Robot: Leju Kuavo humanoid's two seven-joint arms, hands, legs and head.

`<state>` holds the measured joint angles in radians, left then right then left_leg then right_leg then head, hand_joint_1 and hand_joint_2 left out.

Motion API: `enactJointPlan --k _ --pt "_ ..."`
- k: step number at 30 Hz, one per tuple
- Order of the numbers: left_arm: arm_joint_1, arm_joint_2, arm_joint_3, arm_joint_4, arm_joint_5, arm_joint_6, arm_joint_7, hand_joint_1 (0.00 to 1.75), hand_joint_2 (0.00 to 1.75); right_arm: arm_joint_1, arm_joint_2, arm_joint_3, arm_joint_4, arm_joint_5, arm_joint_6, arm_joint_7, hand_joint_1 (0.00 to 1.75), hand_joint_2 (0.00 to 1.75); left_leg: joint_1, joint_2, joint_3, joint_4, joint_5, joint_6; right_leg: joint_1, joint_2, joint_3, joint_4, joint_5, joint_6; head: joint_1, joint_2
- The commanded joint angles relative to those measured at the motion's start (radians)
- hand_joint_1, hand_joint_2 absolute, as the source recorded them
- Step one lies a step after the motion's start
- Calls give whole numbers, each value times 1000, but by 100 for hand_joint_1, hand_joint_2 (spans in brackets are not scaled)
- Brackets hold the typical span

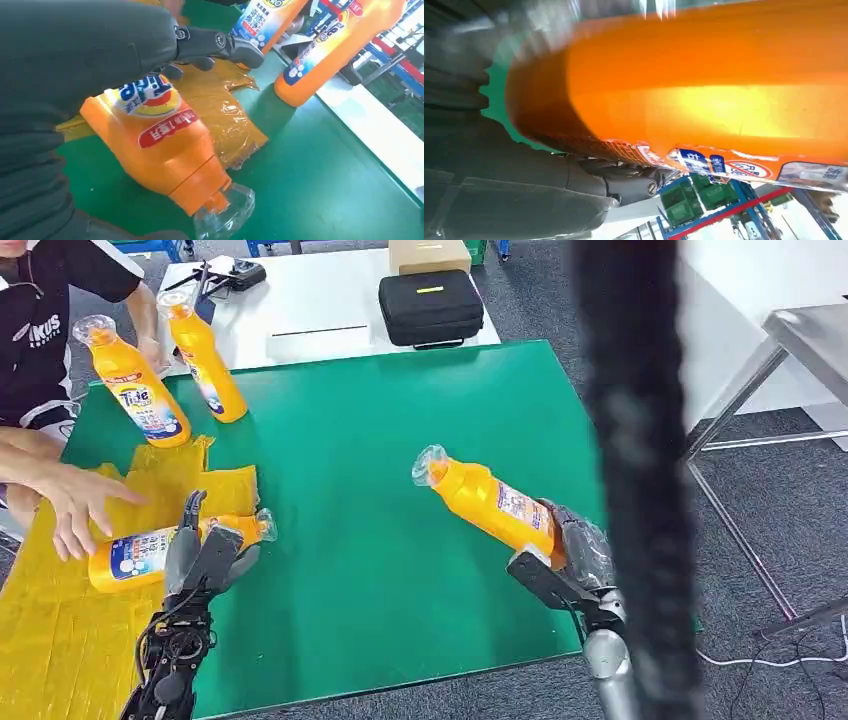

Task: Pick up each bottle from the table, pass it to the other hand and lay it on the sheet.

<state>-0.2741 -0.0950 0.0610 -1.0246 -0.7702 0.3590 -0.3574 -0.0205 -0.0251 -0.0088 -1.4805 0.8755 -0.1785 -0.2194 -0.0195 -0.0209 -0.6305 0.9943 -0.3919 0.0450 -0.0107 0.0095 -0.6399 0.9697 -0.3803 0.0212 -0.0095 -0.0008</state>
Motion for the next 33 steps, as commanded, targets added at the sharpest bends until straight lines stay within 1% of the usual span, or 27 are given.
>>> enactJointPlan --k 1,3,4,5,6,7,8,9,10,12,13,14,15,16,17,19,20,21,22,23,24,25,26,30,31,33 --pt "-28 -12 -14 45 8 -1 -6 0 175 -38 62 4 43 -34 -9 -17 175 175 3 4 8 2 -5 -5 3 1 8 0 -4 -1 0 0" --pt "-33 -17 -13 52 26 -11 -18 0 175 -33 68 7 41 -83 -1 -48 175 175 1 2 4 0 -2 -3 1 0 4 0 -2 -1 0 0" --pt "-35 -23 -11 54 57 -33 -38 0 175 -30 73 9 42 -116 6 -69 175 175 2 2 6 1 -4 -4 2 0 6 0 -3 -1 0 0" --pt "-35 -29 -6 53 102 -70 -58 0 175 -28 78 10 48 -150 11 -89 175 175 1 1 4 0 -2 -3 1 0 4 -1 -2 -1 0 0" --pt "-36 -35 -3 52 142 -105 -75 0 175 -30 81 12 57 -172 16 -104 175 175 2 2 6 1 -4 -4 2 0 6 0 -3 -1 0 0" --pt "-36 -45 1 48 190 -150 -89 0 175 -34 85 17 73 -191 17 -119 175 175 2 1 4 1 -3 -3 2 -1 4 0 -2 -1 0 0" --pt "-36 -50 8 44 244 -201 -105 0 175 -38 89 18 86 -204 18 -129 175 175 2 2 6 1 -4 -4 2 -1 7 0 -3 -1 0 0" --pt "-35 -48 4 41 245 -204 -105 0 175 -42 90 21 97 -207 17 -132 175 175 1 1 4 0 -2 -3 2 -1 4 -1 -2 -1 0 0" --pt "-35 -57 9 37 314 -268 -123 0 175 -50 96 26 113 -223 17 -146 175 175 1 1 2 0 -1 -2 1 0 2 -1 -1 -1 0 0" --pt "-32 -56 -8 11 451 -402 -139 0 175 -73 108 40 162 -264 30 -177 175 175 3 4 7 1 -5 -5 3 1 7 0 -3 -1 0 0" --pt "-29 -59 -23 -16 515 -467 -143 0 175 -90 114 50 189 -288 38 -195 175 175 1 3 2 0 -2 -3 1 1 2 -1 -1 -1 0 0" --pt "-24 -53 -52 -52 566 -530 -152 0 175 -105 118 57 210 -313 44 -216 175 175 2 4 5 1 -4 -4 3 2 5 -1 -2 -1 0 0" --pt "-19 -51 -80 -91 586 -546 -141 0 175 -116 120 68 224 -322 41 -228 175 175 2 3 1 1 -2 -3 2 2 1 -1 0 -1 0 0" --pt "-18 -54 -88 -104 589 -542 -127 0 175 -119 121 70 228 -324 40 -228 175 175 3 6 6 3 -5 -5 3 3 6 0 -3 -1 0 0" --pt "-12 -48 -123 -143 609 -562 -122 0 175 -125 123 78 233 -339 41 -237 175 175 2 3 0 1 -1 -3 2 1 0 -1 0 -1 0 0" --pt "-7 -45 -157 -179 628 -572 -113 0 175 -134 122 90 240 -343 45 -238 175 175 3 4 4 2 -4 -5 3 1 4 0 -3 -1 0 0" --pt "-3 -42 -189 -207 639 -587 -116 0 175 -141 126 99 249 -353 51 -244 175 175 2 3 2 2 -3 -4 2 1 2 0 -2 -1 0 0" --pt "-1 -41 -214 -228 659 -610 -118 0 175 -151 127 110 262 -358 57 -249 175 175 3 4 4 2 -5 -5 3 1 5 0 -3 -1 0 0" --pt "2 -43 -226 -242 666 -608 -109 0 175 -158 130 117 273 -361 56 -251 175 175 2 3 1 1 -2 -3 2 1 1 0 -1 -1 0 0" --pt "3 -38 -248 -258 677 -622 -113 0 175 -167 133 127 282 -367 58 -260 175 175 3 4 3 2 -4 -4 3 2 3 0 -2 -1 0 0" --pt "4 -37 -271 -281 678 -622 -110 0 175 -181 136 142 296 -373 63 -269 175 175 2 3 0 1 -2 -3 2 1 0 0 -1 -1 0 0" --pt "5 -42 -282 -294 675 -617 -105 0 175 -189 141 149 302 -373 63 -267 175 175 2 5 3 2 -4 -4 2 2 3 0 -2 -1 0 0" --pt "9 -36 -299 -314 684 -624 -109 0 175 -200 142 162 316 -378 66 -274 175 175 2 4 1 1 -2 -3 2 2 1 0 -1 -1 0 0" --pt "17 -36 -348 -369 662 -602 -107 0 175 -240 162 207 344 -386 75 -280 175 175 3 7 7 3 -7 -6 3 4 7 1 -5 -1 0 0" --pt "18 -38 -356 -376 658 -596 -104 0 175 -247 168 217 346 -386 75 -278 175 175 2 4 1 1 -2 -3 2 2 1 0 -1 -1 0 0" --pt "15 -36 -369 -377 656 -589 -100 0 175 -264 174 241 352 -388 81 -280 175 175 3 6 6 3 -6 -5 3 3 6 1 -4 -1 0 0"
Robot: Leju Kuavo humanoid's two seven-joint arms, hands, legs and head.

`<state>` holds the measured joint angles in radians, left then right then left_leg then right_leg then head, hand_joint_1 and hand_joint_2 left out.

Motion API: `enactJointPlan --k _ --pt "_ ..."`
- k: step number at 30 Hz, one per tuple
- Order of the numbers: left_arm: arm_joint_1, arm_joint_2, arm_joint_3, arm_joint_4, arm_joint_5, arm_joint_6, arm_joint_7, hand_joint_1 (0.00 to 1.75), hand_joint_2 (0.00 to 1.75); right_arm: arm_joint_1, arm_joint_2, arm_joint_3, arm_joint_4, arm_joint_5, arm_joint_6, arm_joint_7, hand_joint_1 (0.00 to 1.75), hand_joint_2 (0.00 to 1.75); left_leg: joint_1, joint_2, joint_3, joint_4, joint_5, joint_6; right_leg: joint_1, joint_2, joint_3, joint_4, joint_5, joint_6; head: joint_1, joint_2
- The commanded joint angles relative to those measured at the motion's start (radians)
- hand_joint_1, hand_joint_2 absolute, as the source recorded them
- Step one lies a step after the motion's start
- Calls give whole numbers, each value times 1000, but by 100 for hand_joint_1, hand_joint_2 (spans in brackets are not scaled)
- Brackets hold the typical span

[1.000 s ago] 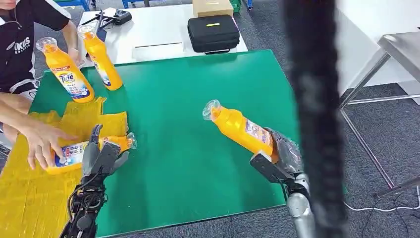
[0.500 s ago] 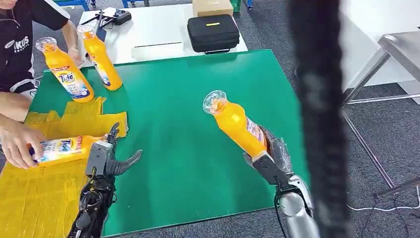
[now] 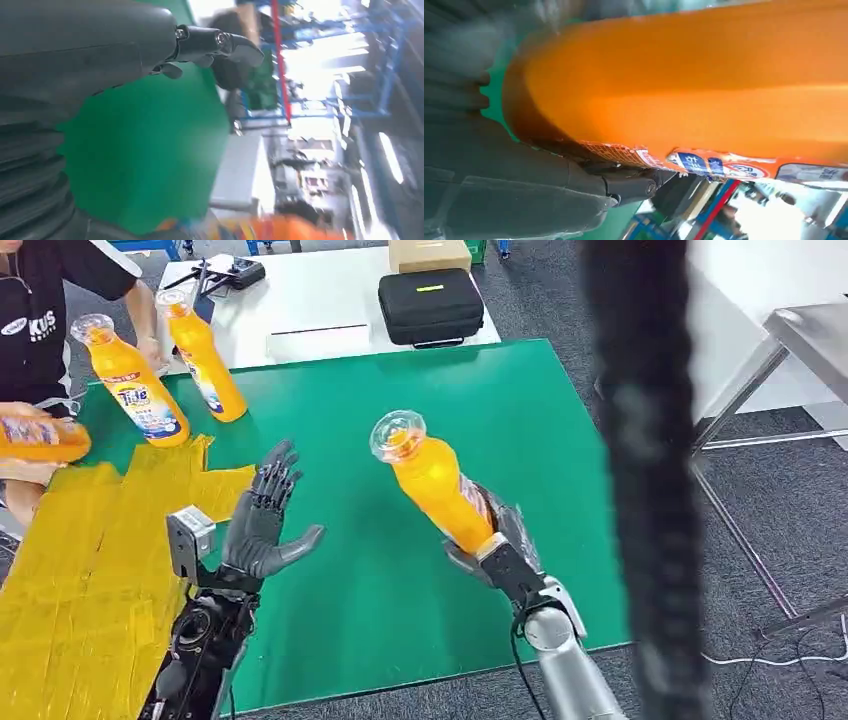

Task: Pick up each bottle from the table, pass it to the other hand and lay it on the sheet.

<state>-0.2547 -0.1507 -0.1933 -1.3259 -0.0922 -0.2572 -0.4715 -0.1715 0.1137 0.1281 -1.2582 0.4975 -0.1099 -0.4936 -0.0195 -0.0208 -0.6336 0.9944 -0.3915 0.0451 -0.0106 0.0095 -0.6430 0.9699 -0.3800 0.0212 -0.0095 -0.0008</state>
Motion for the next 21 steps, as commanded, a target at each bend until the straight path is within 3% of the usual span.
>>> enactJointPlan --k 1,10,21 --pt "-6 16 -122 -73 -29 37 18 0 175 -127 43 116 134 -11 16 -7 175 175 1 3 4 1 -3 -3 1 2 4 0 -1 -1 0 0" --pt "-14 11 -169 -59 -8 50 14 0 175 -225 81 224 180 -48 29 -11 175 175 2 5 7 2 -4 -4 2 3 6 0 -3 -1 0 0" --pt "-10 9 -126 -19 23 79 11 0 175 -203 81 385 169 -15 68 -21 175 175 1 3 6 0 -3 -3 2 1 6 -1 -2 -1 0 0"
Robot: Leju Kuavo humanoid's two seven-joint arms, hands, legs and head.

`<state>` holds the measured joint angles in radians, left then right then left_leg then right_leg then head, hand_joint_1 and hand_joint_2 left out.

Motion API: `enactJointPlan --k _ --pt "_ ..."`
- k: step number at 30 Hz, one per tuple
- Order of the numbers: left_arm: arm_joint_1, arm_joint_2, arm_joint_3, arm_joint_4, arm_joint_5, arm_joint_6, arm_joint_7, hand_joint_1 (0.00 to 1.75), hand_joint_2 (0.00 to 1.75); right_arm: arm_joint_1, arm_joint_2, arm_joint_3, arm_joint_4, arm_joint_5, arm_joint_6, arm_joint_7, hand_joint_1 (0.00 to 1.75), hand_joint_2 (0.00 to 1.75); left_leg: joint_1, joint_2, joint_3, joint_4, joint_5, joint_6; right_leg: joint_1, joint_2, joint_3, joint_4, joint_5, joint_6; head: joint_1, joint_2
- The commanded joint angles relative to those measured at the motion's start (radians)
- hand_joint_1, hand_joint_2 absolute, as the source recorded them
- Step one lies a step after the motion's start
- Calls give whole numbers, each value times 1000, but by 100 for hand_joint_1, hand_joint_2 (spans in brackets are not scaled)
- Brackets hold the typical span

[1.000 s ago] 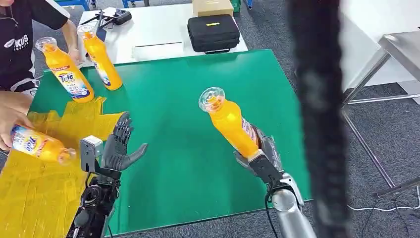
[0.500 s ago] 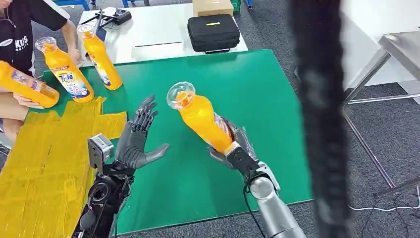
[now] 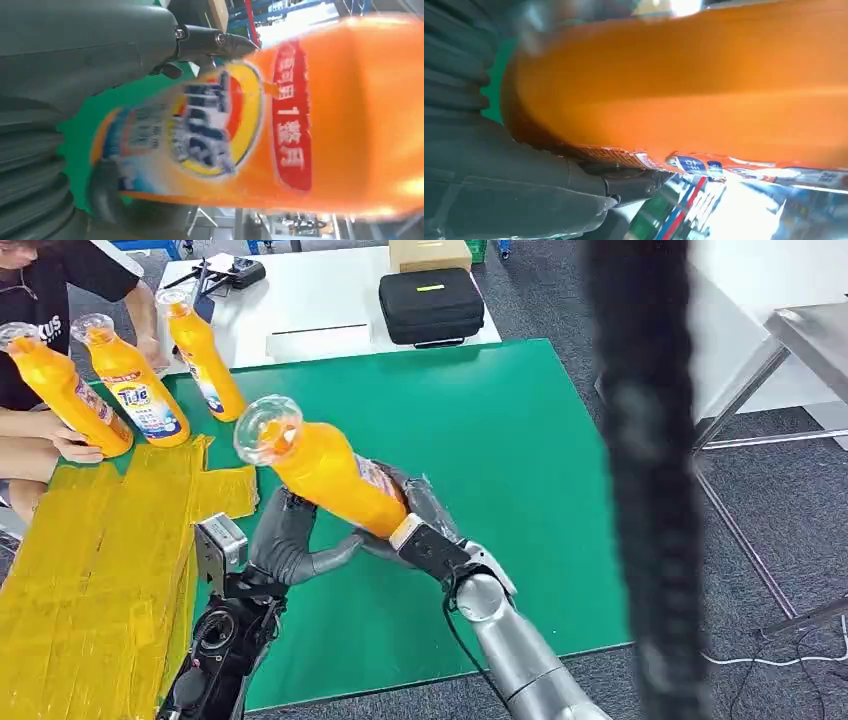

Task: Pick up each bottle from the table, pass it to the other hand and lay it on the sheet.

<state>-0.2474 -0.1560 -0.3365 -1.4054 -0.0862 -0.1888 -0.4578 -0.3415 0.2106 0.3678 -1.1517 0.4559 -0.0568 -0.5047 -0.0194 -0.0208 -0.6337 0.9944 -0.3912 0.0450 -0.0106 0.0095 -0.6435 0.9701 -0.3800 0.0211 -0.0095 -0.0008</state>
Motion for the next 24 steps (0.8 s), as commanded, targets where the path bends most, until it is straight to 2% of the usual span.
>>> enactJointPlan --k 1,2,4,6,7,8,10,11,23,24 --pt "-21 16 25 69 23 10 -3 0 175 -26 -21 169 54 37 20 -10 175 175 1 3 5 0 -2 -3 1 1 5 -1 -2 -1 0 0" --pt "-26 17 30 76 26 8 -3 0 175 -20 -22 179 48 39 20 -8 175 175 2 4 8 1 -4 -4 2 2 8 -1 -3 -1 0 0" --pt "-26 17 30 76 26 8 -3 0 175 -20 -22 179 48 39 20 -8 175 175 1 1 4 -1 -1 -2 1 0 4 -1 -1 -1 0 0" --pt "-30 16 34 85 33 6 -2 0 175 -17 -31 196 41 51 24 -4 175 175 1 2 5 0 -2 -3 1 0 5 -1 -2 -1 0 0" --pt "-33 17 40 96 40 7 -1 0 175 -8 -38 217 35 67 29 2 175 175 3 4 12 2 -7 -6 3 1 12 0 -5 -1 0 0" --pt "-34 18 45 104 45 8 -1 0 175 4 -42 229 27 76 28 4 175 175 1 2 6 0 -2 -3 1 0 6 -1 -2 -1 0 0" --pt "-29 18 59 111 63 10 -9 0 175 23 -51 250 17 95 24 6 175 175 3 3 11 0 -5 -5 3 0 11 -1 -4 -1 0 0" --pt "-25 14 69 108 75 15 -15 0 175 27 -54 254 14 98 22 7 175 175 1 1 6 -1 -2 -3 1 0 6 -2 -2 -1 0 0" --pt "-24 16 70 102 75 15 -15 0 175 23 -56 253 12 97 24 6 175 175 1 0 3 0 -1 -3 1 -1 3 -1 -1 -1 0 0" --pt "-24 16 70 102 75 15 -15 0 175 23 -56 253 12 97 24 6 175 175 3 2 11 2 -6 -6 4 -2 11 0 -5 -2 0 0"
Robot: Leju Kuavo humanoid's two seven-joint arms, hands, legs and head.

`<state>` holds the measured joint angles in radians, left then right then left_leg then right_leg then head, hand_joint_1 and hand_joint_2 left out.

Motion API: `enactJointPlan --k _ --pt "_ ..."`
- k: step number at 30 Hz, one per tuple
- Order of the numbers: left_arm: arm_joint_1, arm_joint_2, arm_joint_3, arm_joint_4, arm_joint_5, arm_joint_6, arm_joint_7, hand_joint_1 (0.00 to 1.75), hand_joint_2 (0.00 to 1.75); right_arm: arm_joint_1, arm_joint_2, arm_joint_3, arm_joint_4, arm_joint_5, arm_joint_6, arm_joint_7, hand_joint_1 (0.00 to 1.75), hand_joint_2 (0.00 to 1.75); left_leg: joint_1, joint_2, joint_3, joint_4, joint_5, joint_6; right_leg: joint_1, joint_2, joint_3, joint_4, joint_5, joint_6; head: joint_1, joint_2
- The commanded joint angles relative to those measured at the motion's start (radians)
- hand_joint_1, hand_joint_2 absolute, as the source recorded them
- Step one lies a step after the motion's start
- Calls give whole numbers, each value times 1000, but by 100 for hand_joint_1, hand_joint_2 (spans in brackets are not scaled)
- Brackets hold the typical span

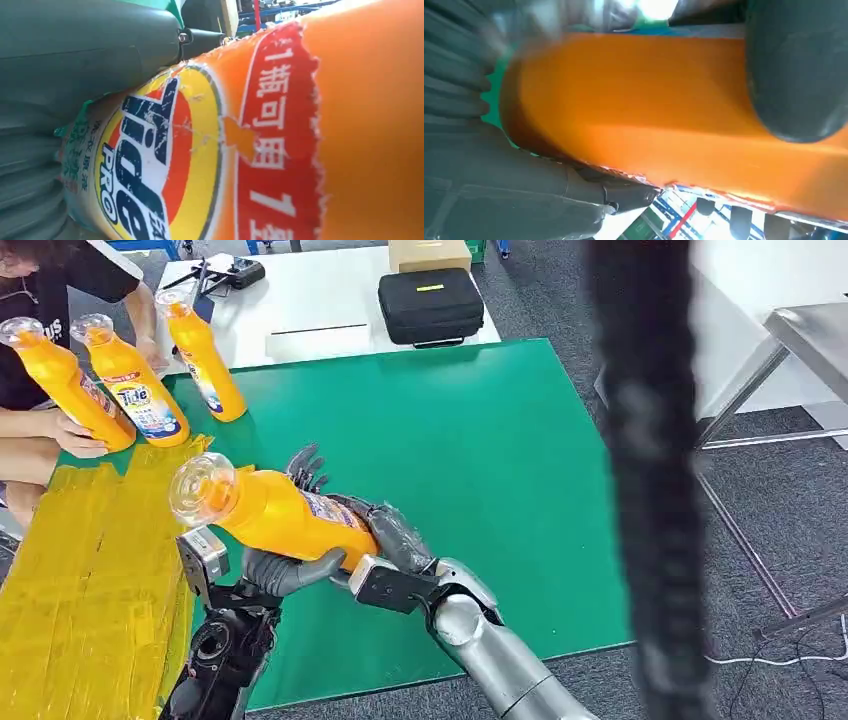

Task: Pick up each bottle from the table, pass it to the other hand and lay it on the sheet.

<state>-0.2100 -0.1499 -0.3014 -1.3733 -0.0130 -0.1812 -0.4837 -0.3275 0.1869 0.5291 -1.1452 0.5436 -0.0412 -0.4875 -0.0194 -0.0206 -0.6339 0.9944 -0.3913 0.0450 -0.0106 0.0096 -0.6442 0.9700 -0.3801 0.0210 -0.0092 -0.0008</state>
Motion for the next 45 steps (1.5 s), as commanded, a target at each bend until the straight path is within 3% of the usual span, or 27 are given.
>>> enactJointPlan --k 1,2,5,6,7,13,21,23,27,30,31,33,39,40,41,42,43,45 --pt "-54 2 49 59 30 10 2 10 175 6 -33 89 8 9 3 -5 175 175 1 0 4 0 -2 -3 1 -1 5 -1 -2 -1 0 0" --pt "-48 -6 66 50 57 19 -8 171 175 5 -32 82 9 4 -4 1 175 175 3 1 8 1 -4 -4 3 -2 9 -1 -3 -1 0 0" --pt "-32 -8 95 8 129 37 -22 175 175 8 -43 50 -7 -18 -32 6 175 175 2 1 6 1 -3 -4 2 -1 7 0 -3 -1 0 0" --pt "-29 -8 101 -1 144 44 -22 175 175 11 -46 37 -17 -23 -44 7 134 175 3 1 7 1 -4 -4 3 -1 8 0 -4 -1 0 0" --pt "-24 -6 107 -12 160 55 -24 175 175 17 -49 19 -34 -29 -63 11 3 175 2 0 5 1 -3 -4 2 -2 6 0 -3 -1 0 0" --pt "-25 -7 146 -24 121 206 -56 175 175 52 -76 -66 -139 -42 -153 25 0 175 1 -1 4 0 -2 -3 2 -3 5 0 -2 0 -1 0" --pt "-22 4 214 -25 171 235 -58 175 175 71 -95 -133 -192 -62 -201 30 0 175 1 1 3 0 -2 -3 1 -1 4 -1 -1 0 0 0" --pt "-29 5 222 -20 119 301 -86 175 175 81 -96 -139 -209 -61 -216 23 0 175 1 0 3 0 -1 -2 1 -2 3 0 -1 0 0 0" --pt "-43 31 261 -32 -177 610 -113 175 175 101 -103 -158 -275 -16 -299 25 0 175 3 2 9 3 -6 -6 3 -1 10 1 -5 -1 0 0" --pt "-97 71 278 53 -530 845 -40 175 175 130 -120 -169 -354 20 -349 34 0 175 3 1 8 3 -6 -6 3 -2 9 1 -5 -1 0 0" --pt "-121 76 322 101 -750 879 27 175 175 136 -125 -171 -378 32 -362 36 0 175 1 -1 4 1 -2 -3 1 -3 5 0 -3 -1 0 0" --pt "-146 18 478 81 -1216 879 118 175 175 144 -132 -169 -414 54 -382 39 0 175 2 -2 7 2 -4 -5 3 -5 8 1 -4 -1 0 0" --pt "-146 18 478 81 -1216 879 118 175 175 144 -132 -169 -414 54 -382 39 0 175 1 1 4 0 -1 -2 1 -1 4 0 -1 0 -1 0" --pt "-152 10 508 60 -1390 879 177 175 175 142 -133 -164 -424 67 -390 46 0 175 1 0 5 1 -3 -3 1 -2 6 0 -3 -1 0 0" --pt "-142 113 428 55 -1558 879 359 175 175 140 -135 -159 -433 77 -398 51 0 175 1 -1 4 1 -2 -3 1 -2 4 0 -2 0 0 0" --pt "-190 360 112 135 -1558 879 700 175 175 144 -141 -156 -453 82 -408 54 0 175 2 0 6 2 -4 -4 3 -2 7 1 -4 -1 0 0" --pt "-283 439 -146 275 -1558 879 929 175 175 154 -149 -157 -478 90 -417 60 0 175 3 1 7 3 -5 -5 3 -2 8 1 -5 -1 0 0" --pt "-372 447 -287 436 -1558 879 1019 175 175 171 -158 -161 -510 99 -424 61 0 175 3 -6 4 2 -1 -5 3 -9 6 2 -4 -2 2 0"
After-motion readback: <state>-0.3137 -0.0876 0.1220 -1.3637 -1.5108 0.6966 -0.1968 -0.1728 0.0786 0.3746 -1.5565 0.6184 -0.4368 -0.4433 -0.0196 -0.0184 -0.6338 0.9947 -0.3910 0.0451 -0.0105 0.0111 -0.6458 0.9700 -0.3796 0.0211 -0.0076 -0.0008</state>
